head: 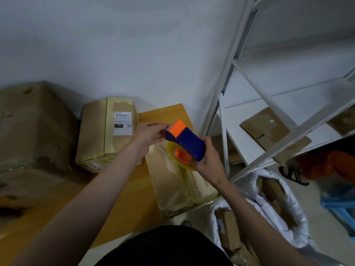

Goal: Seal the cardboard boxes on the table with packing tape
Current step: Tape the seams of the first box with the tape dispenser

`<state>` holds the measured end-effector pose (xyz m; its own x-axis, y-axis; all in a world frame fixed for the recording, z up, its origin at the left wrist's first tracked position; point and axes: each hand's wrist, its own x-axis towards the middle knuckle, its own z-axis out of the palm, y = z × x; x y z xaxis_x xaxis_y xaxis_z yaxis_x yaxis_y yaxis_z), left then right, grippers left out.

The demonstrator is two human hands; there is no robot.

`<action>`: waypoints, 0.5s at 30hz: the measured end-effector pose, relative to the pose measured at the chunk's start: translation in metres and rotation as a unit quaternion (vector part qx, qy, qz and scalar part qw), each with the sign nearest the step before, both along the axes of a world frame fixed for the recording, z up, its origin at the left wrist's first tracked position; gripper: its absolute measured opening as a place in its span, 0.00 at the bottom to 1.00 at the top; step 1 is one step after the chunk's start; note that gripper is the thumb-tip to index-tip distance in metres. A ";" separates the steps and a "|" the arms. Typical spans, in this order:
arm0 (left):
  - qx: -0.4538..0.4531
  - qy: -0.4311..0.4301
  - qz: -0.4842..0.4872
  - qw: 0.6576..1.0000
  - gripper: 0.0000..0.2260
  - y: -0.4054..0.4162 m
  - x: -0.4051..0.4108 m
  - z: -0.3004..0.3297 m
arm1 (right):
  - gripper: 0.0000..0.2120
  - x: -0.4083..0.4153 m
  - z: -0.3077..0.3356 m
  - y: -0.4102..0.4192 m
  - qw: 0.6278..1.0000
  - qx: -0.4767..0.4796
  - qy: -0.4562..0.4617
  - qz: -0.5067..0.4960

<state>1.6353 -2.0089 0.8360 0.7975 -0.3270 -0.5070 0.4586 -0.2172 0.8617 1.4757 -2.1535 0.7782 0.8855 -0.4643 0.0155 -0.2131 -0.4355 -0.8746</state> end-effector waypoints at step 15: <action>0.117 -0.023 -0.141 0.983 0.08 -0.020 0.062 -0.021 | 0.32 0.016 0.000 0.012 0.988 -0.118 0.071 -0.069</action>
